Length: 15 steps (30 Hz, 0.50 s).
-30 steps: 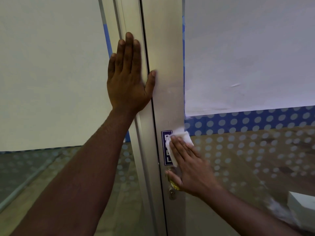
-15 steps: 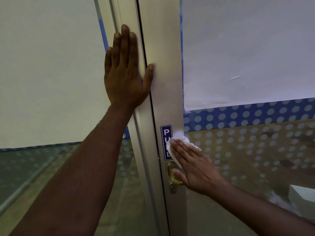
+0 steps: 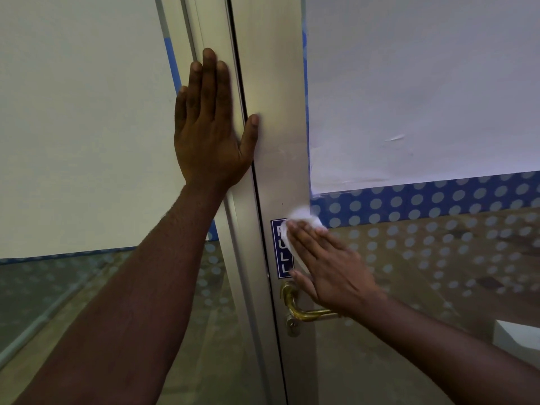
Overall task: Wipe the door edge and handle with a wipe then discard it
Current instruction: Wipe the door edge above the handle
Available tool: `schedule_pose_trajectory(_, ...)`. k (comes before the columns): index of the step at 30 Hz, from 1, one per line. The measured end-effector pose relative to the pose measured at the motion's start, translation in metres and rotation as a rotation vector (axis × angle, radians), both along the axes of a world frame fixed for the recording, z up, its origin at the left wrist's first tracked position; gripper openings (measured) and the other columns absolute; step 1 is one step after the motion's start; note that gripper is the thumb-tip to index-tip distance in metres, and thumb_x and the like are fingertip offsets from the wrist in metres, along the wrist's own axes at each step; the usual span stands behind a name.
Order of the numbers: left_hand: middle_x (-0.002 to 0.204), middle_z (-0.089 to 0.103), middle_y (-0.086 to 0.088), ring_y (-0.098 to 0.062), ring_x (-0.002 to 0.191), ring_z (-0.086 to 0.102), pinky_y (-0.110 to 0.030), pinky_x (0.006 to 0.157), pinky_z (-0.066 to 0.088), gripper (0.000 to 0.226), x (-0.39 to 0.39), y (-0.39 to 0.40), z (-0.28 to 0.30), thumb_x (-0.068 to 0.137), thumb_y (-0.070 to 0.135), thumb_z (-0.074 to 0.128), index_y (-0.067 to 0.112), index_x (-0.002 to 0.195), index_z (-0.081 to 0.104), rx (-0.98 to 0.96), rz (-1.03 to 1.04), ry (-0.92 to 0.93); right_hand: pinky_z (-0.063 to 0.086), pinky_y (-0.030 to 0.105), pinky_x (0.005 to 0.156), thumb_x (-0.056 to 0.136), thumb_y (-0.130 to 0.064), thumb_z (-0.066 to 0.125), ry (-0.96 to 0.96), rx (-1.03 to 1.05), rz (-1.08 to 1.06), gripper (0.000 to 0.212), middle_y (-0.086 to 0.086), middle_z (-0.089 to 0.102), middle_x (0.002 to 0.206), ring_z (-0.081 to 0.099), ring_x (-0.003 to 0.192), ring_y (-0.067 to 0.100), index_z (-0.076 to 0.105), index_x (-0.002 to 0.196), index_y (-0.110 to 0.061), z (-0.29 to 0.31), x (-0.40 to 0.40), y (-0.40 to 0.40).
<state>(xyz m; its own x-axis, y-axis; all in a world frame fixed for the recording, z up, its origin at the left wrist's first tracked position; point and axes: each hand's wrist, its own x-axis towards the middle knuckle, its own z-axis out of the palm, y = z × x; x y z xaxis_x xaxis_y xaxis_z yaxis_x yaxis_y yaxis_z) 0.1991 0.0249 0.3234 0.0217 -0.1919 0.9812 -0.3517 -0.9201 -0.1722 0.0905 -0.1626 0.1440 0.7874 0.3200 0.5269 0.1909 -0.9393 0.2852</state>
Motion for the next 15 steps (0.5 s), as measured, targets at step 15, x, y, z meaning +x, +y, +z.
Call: schedule_pose_trajectory(15,0.163,0.023,-0.018,-0.031,0.152,0.018,-0.042,0.126,0.016,0.071,-0.002,0.0,0.0,0.105,0.053,0.03,0.003,0.155,0.023,-0.003,-0.004,0.006,0.0,0.038,0.12,0.101,-0.047,0.017,-0.221,0.088,-0.055,0.063,0.005,0.006,0.161,0.003,0.149,0.017,0.013,0.153,-0.013,0.062,0.018,0.023)
